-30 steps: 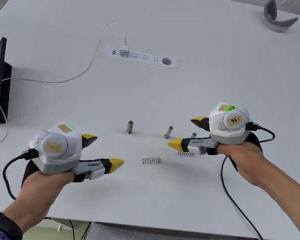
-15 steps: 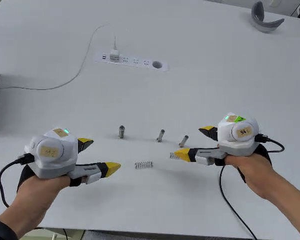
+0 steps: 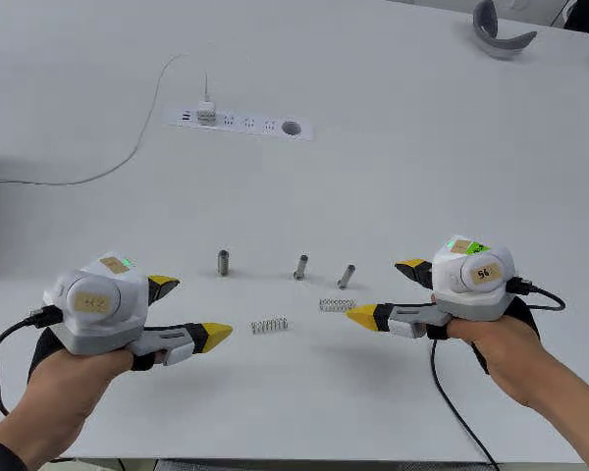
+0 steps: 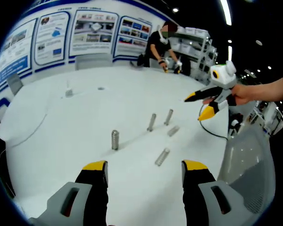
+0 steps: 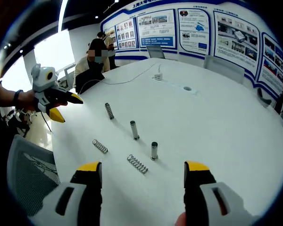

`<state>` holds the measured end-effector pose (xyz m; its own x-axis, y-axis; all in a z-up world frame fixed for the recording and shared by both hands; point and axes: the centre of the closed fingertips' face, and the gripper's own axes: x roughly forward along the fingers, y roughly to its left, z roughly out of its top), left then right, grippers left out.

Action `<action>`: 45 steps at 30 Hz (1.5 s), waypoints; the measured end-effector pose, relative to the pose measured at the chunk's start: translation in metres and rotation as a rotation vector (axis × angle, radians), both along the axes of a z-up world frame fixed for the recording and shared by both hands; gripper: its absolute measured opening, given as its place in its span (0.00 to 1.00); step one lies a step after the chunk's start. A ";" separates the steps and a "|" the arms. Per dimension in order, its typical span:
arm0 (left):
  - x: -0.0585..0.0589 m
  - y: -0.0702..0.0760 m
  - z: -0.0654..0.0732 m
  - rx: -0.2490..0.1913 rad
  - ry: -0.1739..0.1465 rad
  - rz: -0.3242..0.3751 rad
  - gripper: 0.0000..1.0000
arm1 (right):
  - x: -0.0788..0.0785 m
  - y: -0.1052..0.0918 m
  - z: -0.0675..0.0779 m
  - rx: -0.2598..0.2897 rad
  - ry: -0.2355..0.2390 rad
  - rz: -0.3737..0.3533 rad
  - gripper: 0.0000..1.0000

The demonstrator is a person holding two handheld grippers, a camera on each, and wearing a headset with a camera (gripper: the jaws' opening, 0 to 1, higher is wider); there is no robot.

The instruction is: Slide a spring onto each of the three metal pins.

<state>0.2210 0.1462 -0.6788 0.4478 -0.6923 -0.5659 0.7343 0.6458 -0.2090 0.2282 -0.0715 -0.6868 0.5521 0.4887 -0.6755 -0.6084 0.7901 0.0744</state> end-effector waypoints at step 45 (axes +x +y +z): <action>0.002 -0.063 -0.025 0.083 0.031 -0.222 0.61 | -0.056 -0.009 -0.010 0.035 0.056 -0.024 0.82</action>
<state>0.2233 0.0833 -0.7042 0.2717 -0.7221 -0.6362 0.8543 0.4854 -0.1861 0.1717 -0.0800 -0.6967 0.5259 0.4995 -0.6884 -0.5833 0.8009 0.1355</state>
